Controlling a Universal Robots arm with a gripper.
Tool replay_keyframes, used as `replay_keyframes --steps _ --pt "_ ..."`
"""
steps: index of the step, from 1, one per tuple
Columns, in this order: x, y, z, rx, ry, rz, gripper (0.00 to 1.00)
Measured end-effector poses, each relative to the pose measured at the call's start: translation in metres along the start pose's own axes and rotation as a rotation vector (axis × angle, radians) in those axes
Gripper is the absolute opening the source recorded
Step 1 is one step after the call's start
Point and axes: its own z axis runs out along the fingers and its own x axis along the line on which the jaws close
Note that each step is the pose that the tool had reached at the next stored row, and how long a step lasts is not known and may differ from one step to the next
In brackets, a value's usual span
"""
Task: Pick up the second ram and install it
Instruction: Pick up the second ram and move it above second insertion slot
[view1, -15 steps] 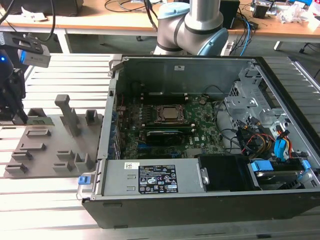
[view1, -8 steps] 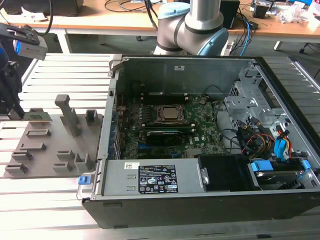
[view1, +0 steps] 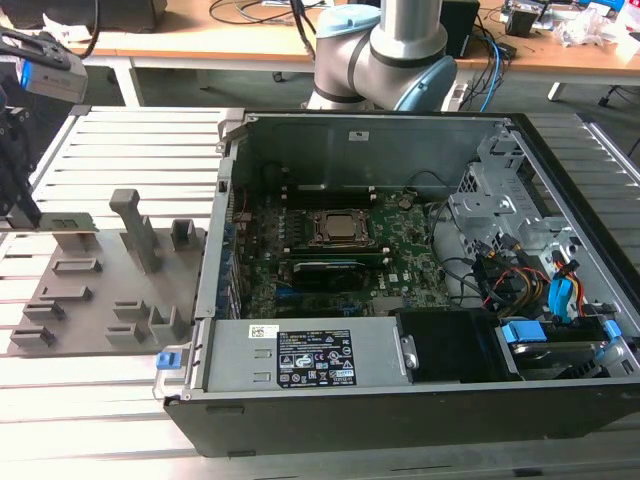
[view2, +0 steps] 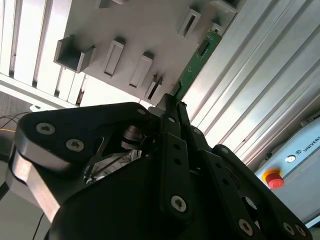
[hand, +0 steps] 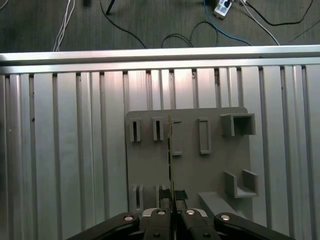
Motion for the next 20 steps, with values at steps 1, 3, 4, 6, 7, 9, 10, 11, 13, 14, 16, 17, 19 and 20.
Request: replay_keyframes --steps 1,3,4,6,7,9,10,11,13,14,16,17,19,20 --pt "-0.0001 0.0001 -0.0016 0.0 0.0 0.0 0.14" --pt "-0.0003 0.0003 -0.0056 -0.0001 0.0 0.0 0.14" --pt "-0.0005 0.0005 -0.0101 0.0 0.0 0.0 0.14" --pt "-0.0006 0.0006 -0.0138 -0.0001 0.0001 0.0 0.14" --pt "-0.0008 0.0009 -0.0179 0.0 0.0 0.0 0.14" --pt "-0.0011 0.0011 -0.0235 0.0 0.0 0.0 0.14" --pt "-0.0013 0.0013 -0.0273 -0.0001 0.0 0.0 0.14" --pt "-0.0014 0.0014 -0.0293 0.0 0.0 0.0 0.14" --pt "-0.0015 0.0015 -0.0328 0.0 0.0 0.0 0.14" --pt "-0.0016 0.0016 -0.0346 0.0 0.0 0.0 0.14" --pt "-0.0021 0.002 -0.0431 0.0 0.0 0.0 0.14" --pt "-0.0022 0.0021 -0.0455 0.0 0.0 0.0 0.14" --pt "-0.0024 0.0024 -0.051 0.0002 -0.0001 0.0 0.14" --pt "-0.0024 0.0024 -0.0511 0.0001 -0.0001 0.0 0.14"
